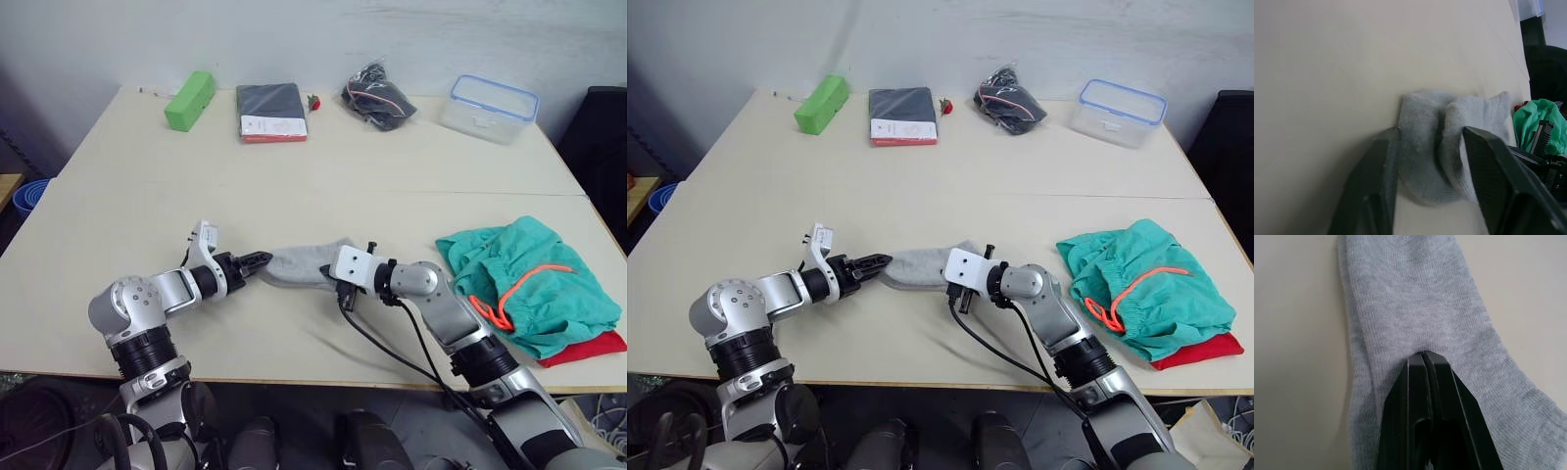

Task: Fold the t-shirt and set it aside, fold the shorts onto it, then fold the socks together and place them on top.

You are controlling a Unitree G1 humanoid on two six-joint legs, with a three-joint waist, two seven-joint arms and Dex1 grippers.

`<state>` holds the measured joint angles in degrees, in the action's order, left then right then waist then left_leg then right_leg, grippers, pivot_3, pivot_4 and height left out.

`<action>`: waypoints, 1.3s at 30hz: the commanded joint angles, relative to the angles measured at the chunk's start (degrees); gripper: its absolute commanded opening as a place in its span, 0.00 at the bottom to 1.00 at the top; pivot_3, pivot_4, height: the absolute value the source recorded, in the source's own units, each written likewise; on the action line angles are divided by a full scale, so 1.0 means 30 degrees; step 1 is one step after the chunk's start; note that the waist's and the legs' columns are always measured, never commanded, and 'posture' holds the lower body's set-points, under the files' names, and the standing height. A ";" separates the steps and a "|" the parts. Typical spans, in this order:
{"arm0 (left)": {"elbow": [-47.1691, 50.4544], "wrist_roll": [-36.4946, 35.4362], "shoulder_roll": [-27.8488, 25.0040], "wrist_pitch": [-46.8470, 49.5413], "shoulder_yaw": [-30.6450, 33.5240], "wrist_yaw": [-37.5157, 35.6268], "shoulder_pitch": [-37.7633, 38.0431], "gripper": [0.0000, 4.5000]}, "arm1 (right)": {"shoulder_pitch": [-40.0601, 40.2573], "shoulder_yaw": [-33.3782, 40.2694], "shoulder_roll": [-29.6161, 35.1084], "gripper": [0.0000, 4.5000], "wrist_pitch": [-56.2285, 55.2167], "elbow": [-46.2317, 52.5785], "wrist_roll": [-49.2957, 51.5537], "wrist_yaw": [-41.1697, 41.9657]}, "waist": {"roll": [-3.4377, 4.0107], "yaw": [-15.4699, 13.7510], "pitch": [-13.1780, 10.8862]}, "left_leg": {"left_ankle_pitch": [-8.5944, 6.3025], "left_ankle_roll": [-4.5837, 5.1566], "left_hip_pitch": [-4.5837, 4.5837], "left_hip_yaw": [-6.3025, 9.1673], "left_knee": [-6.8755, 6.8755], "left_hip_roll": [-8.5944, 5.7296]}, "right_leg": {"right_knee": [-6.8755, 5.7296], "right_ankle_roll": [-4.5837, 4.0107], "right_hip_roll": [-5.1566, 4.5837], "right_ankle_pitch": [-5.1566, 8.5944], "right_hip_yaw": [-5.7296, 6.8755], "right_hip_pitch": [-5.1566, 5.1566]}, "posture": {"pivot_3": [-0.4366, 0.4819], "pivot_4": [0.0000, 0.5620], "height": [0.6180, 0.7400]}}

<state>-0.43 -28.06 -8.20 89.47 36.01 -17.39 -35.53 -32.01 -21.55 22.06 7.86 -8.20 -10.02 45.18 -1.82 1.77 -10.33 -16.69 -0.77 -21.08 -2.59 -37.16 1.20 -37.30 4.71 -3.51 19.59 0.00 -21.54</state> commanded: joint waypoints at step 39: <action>-0.2894 -0.6085 0.0461 -0.1975 -0.2191 -0.1497 -0.4730 0.78 | 0.1684 0.0193 0.0647 0.00 0.1366 0.1242 -0.0471 -0.0301 | 0.0070 -0.0047 -0.0055 | 0.0028 -0.0049 -0.0072 0.0087 0.0053 0.0013 | 0.0126 -0.0001 0.0018 0.0001 0.0090 0.0002 | 0.48 0.27 1.00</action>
<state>-11.80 -42.75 -6.89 83.79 26.34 -21.76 -48.03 -28.35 -20.25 22.66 10.36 -3.04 -10.39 43.67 -1.61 1.63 -10.49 -16.61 -0.92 -21.30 -2.32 -37.01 1.24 -36.92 4.71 -3.46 19.60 0.28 -21.53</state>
